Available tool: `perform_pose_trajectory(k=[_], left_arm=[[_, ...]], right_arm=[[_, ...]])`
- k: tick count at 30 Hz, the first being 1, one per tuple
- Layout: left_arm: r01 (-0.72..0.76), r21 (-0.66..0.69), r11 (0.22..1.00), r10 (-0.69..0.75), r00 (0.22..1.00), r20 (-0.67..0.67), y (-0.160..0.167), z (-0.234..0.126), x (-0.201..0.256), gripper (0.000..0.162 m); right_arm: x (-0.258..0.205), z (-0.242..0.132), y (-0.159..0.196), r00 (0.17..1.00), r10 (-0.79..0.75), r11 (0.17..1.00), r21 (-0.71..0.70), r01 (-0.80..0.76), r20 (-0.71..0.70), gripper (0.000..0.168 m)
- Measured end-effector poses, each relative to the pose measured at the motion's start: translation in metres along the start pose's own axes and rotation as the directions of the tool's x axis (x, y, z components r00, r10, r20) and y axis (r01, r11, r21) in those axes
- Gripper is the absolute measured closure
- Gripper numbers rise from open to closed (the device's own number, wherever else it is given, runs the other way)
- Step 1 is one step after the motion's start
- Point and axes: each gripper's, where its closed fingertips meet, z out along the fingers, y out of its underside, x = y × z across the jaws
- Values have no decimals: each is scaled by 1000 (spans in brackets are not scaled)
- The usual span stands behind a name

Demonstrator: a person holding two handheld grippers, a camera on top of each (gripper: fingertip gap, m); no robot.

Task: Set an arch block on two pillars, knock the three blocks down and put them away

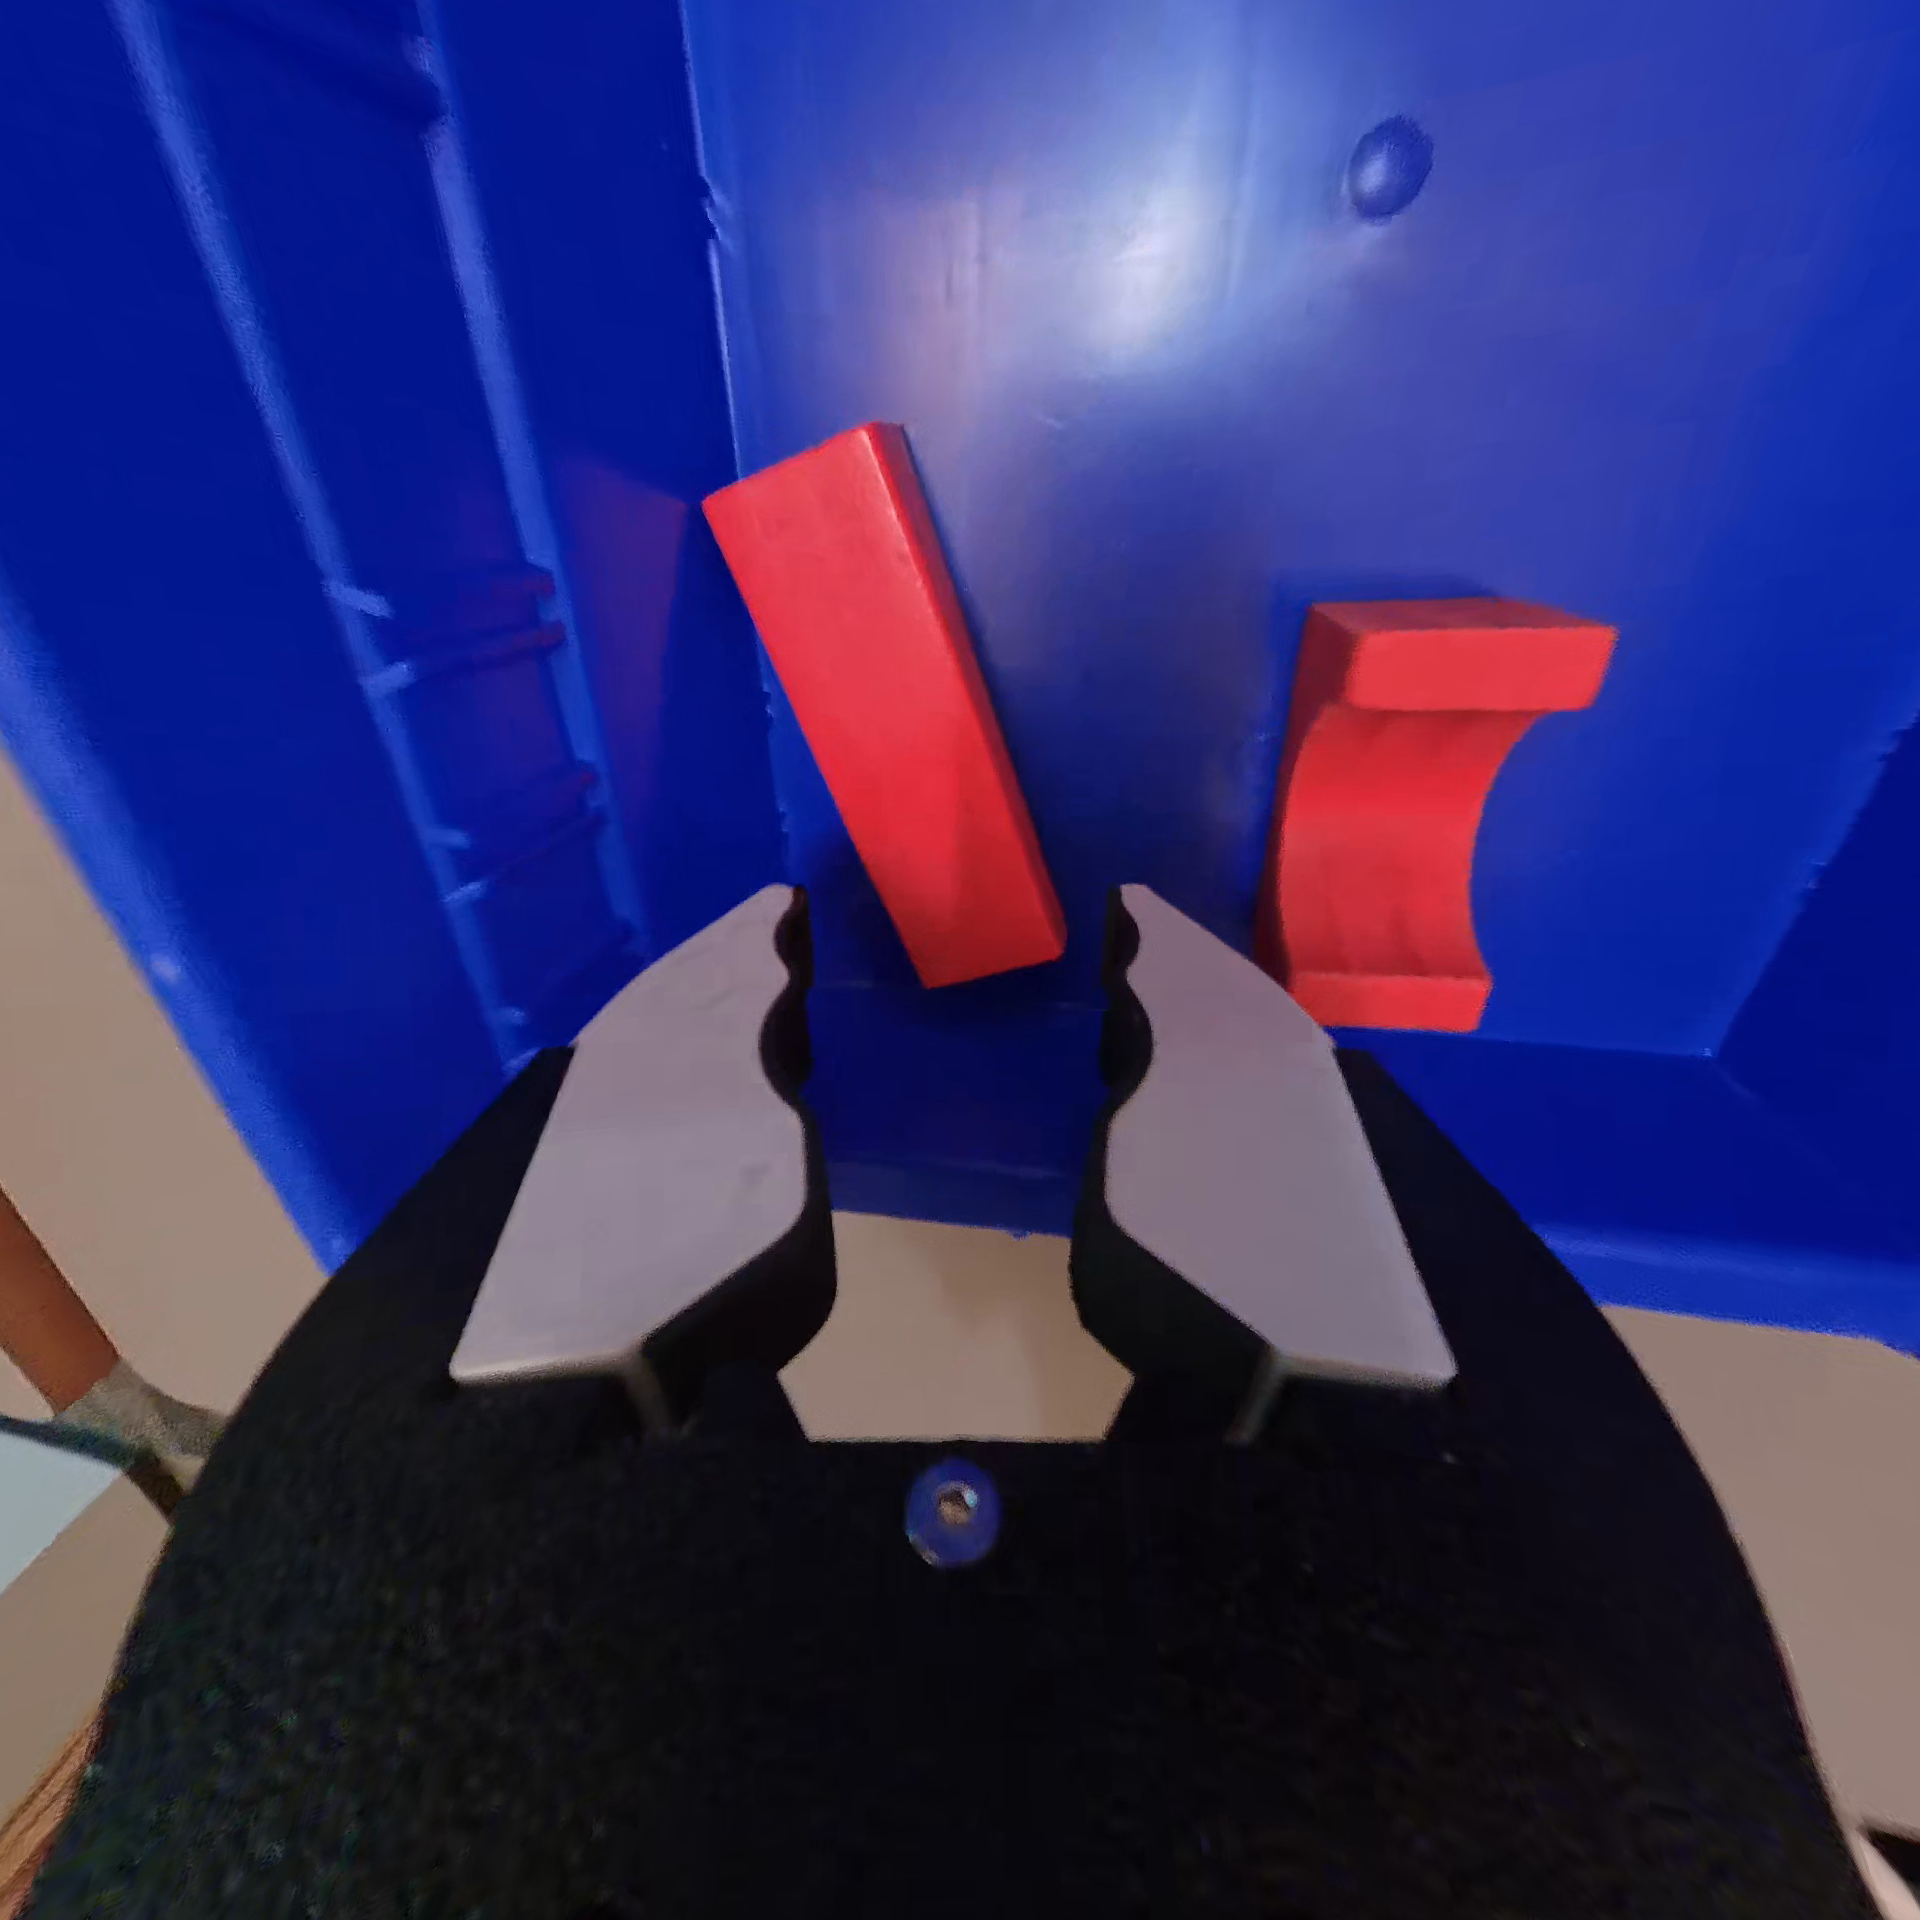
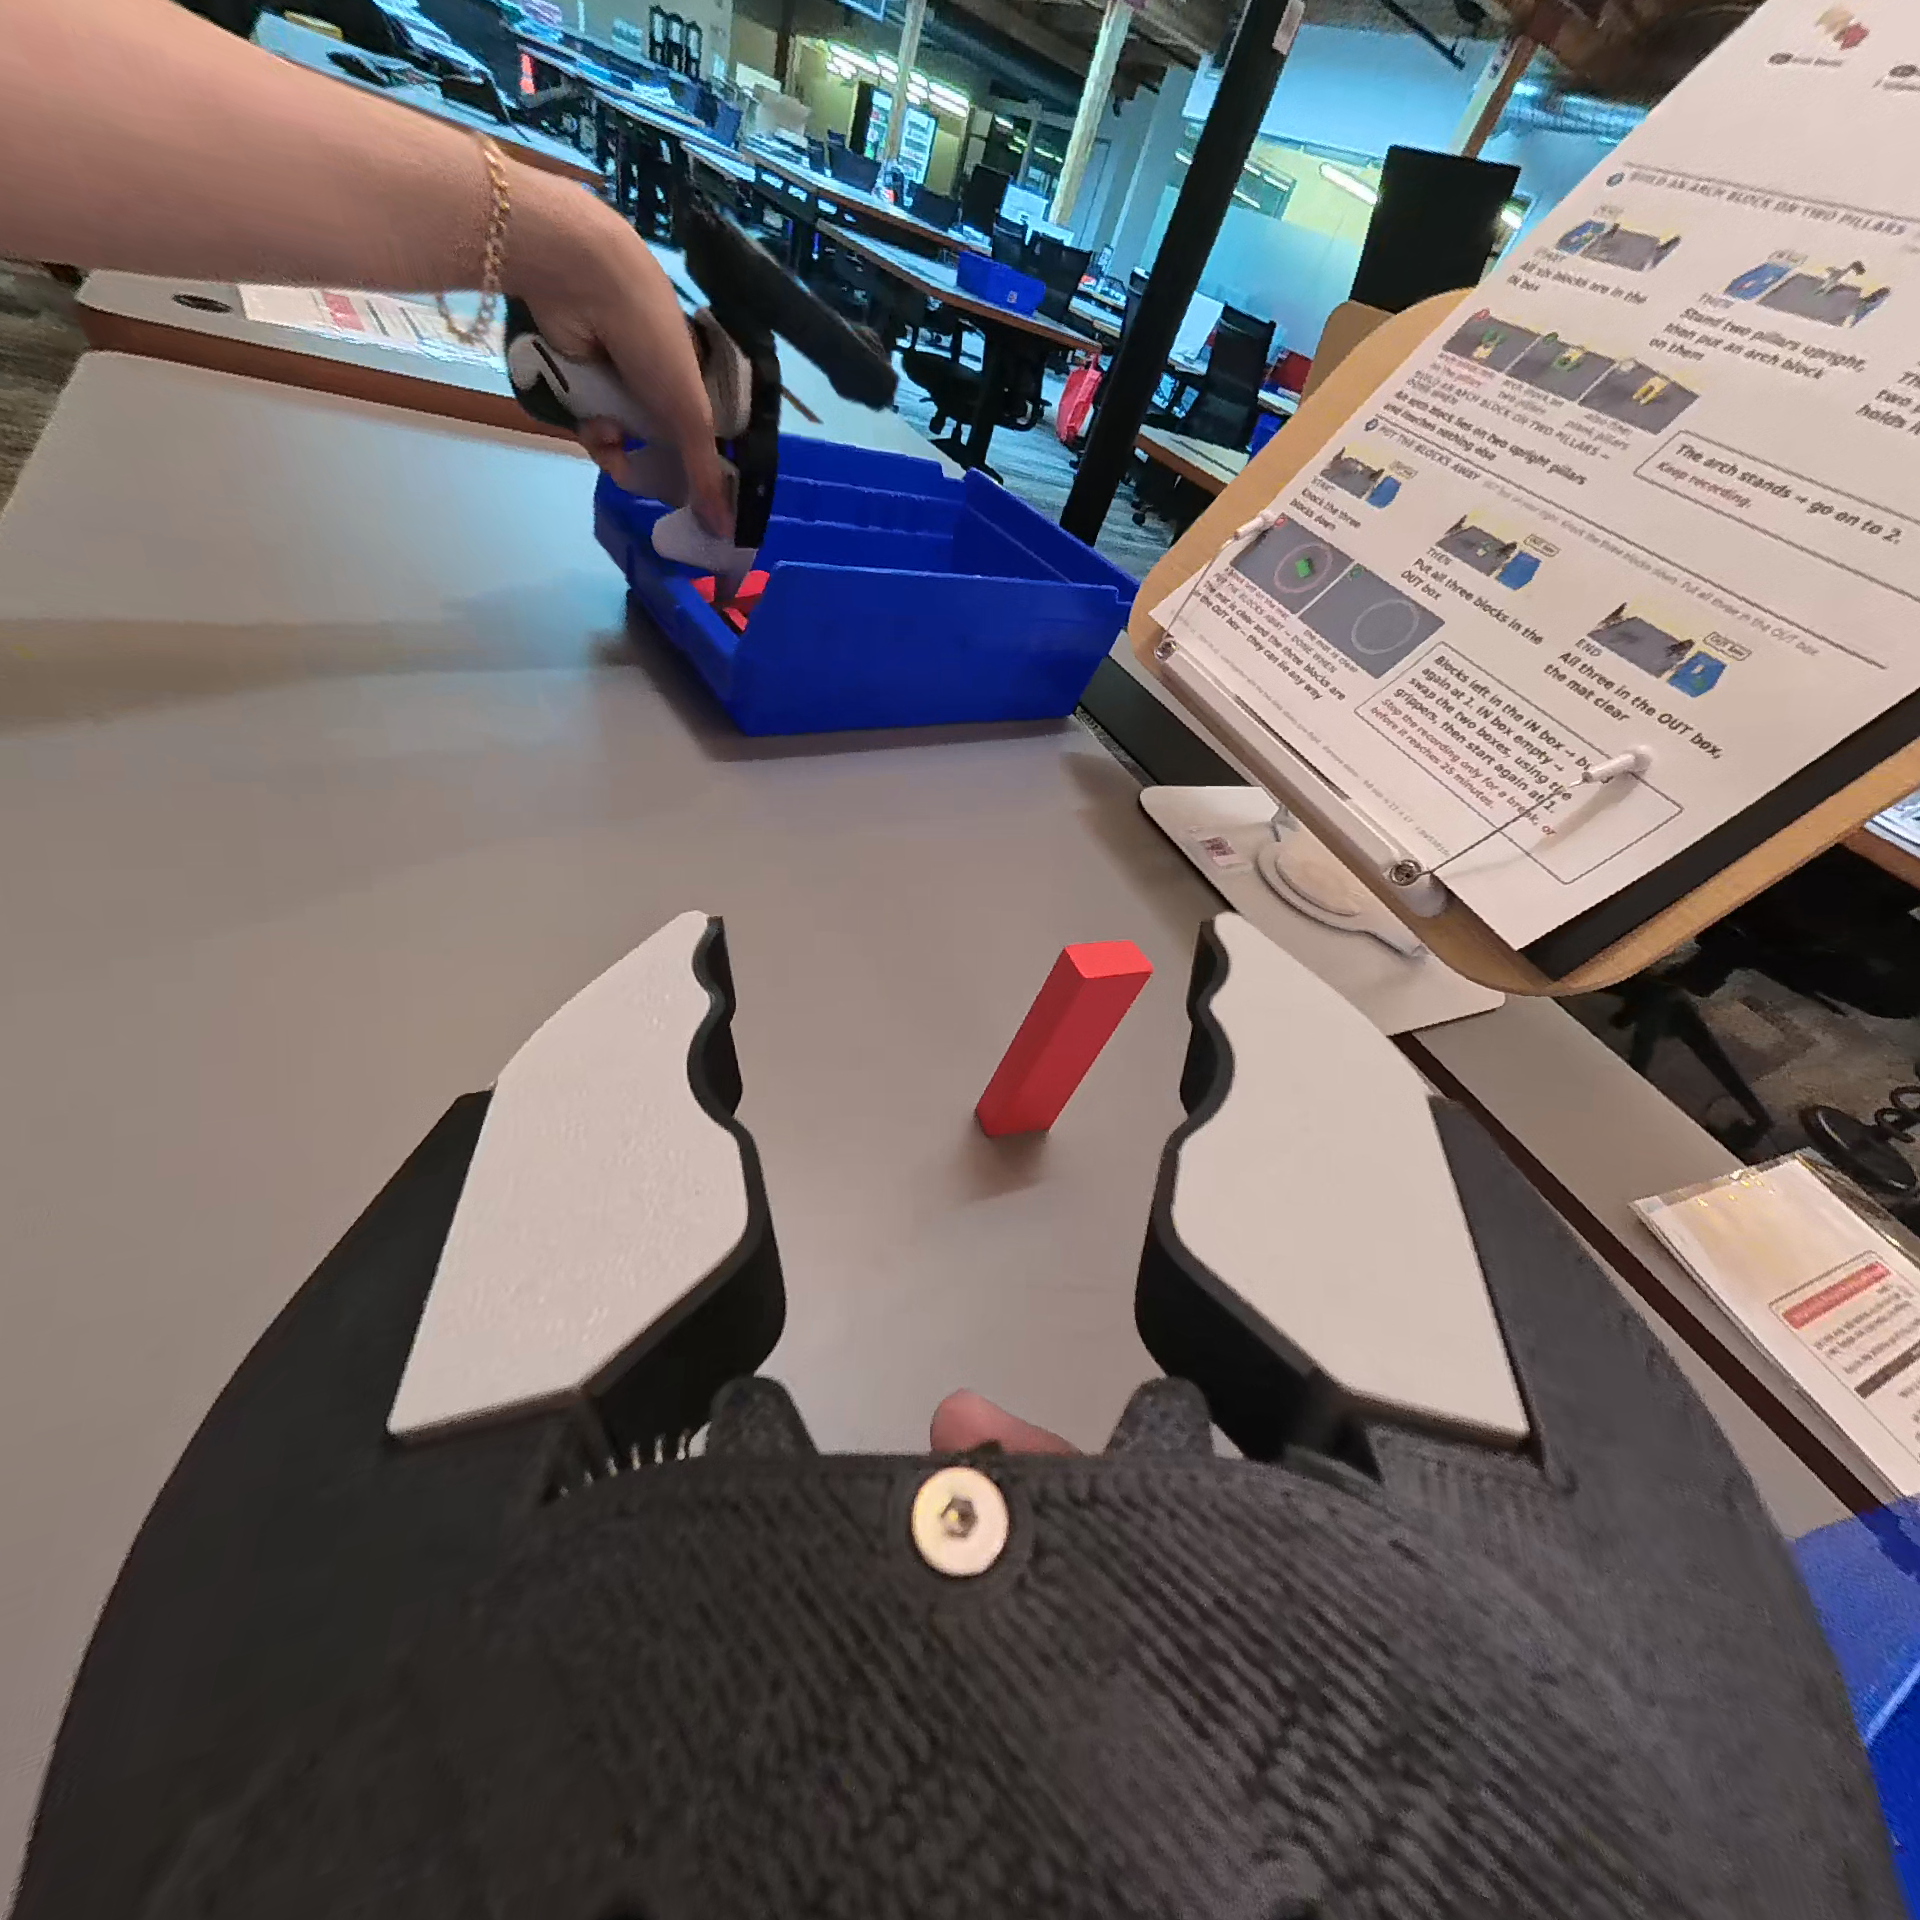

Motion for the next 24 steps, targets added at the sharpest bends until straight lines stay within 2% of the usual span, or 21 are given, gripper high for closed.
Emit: perform_pose_trajectory(k=[8, 14, 16, 17, 24], left_arm=[[81, -56, 995, -88, 989, -123, 1, 7, 10, 116], [124, -19, 992, -125, 987, -100, -4, 8, 5, 115], [121, 3, 993, -120, 988, -92, -6, 8, 4, 120], [116, 21, 993, -114, 990, -85, -8, 7, 2, 129], [15, 122, 992, -2, 995, -102, -19, 6, 7, 131]], right_arm=[[-2, -4, -4, 1000, -21, 1000, 14, 21, 15, 83], [0, -7, -2, 1000, -14, 1000, 16, 14, 15, 84], [2, -7, -2, 1000, -7, 1000, 19, 7, 11, 84], [2, -7, -1, 1000, -5, 1000, 21, 5, 13, 84], [2, -3, 7, 1000, -5, 1000, -7, 5, 13, 85]])
